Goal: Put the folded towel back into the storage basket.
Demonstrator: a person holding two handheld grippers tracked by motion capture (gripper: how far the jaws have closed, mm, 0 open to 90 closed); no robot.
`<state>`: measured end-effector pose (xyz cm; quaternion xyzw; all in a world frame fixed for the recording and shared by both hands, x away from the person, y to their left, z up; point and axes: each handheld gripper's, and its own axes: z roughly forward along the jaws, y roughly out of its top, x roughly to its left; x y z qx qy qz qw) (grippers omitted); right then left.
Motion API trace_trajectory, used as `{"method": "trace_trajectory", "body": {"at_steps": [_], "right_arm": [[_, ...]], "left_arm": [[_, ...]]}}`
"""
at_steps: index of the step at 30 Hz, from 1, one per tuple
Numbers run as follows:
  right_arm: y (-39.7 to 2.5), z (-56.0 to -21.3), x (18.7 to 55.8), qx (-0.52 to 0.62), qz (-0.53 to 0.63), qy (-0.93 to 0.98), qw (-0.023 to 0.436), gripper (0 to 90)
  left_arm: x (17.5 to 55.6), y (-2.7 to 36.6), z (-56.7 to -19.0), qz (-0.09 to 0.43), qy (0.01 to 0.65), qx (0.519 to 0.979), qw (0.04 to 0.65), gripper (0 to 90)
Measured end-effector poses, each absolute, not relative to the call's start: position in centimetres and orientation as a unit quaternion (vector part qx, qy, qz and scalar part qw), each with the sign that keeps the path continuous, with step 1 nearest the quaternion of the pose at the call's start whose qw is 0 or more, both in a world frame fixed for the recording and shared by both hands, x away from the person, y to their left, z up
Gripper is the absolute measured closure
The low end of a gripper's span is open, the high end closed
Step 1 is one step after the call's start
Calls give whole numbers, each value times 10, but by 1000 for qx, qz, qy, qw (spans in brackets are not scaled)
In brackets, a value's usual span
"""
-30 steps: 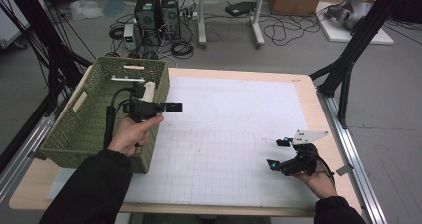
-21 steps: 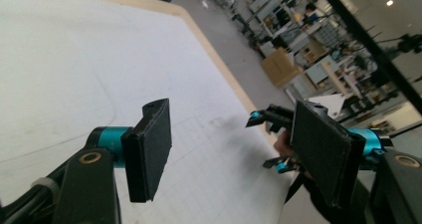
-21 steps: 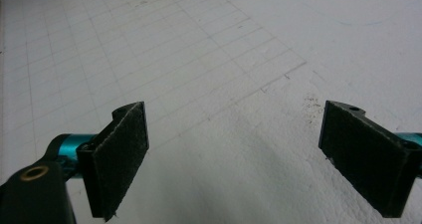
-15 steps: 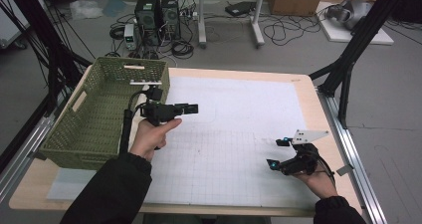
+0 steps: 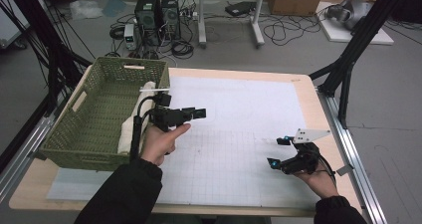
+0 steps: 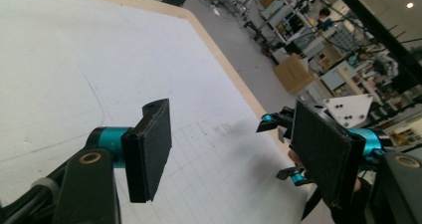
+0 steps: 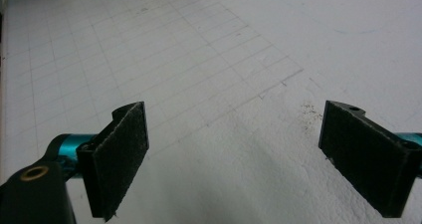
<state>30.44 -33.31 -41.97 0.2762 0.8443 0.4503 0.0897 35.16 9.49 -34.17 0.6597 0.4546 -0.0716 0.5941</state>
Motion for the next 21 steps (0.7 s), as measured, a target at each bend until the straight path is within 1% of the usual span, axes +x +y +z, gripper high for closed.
{"method": "trace_trajectory", "body": {"at_steps": [1,4,13,21], "right_arm": [[-333,-420,305,276,451,844,91,115],[-333,-420,305,274,450,845,94,115],[-331,-418,306,270,452,845,93,115],[-330,-415,306,270,453,844,95,115]], "left_arm": [[350,94,-342,-64,455,663,590,327],[347,92,-343,-68,452,667,589,326],[336,83,-346,-47,439,681,585,325],[327,84,-357,-47,440,681,583,322]]}}
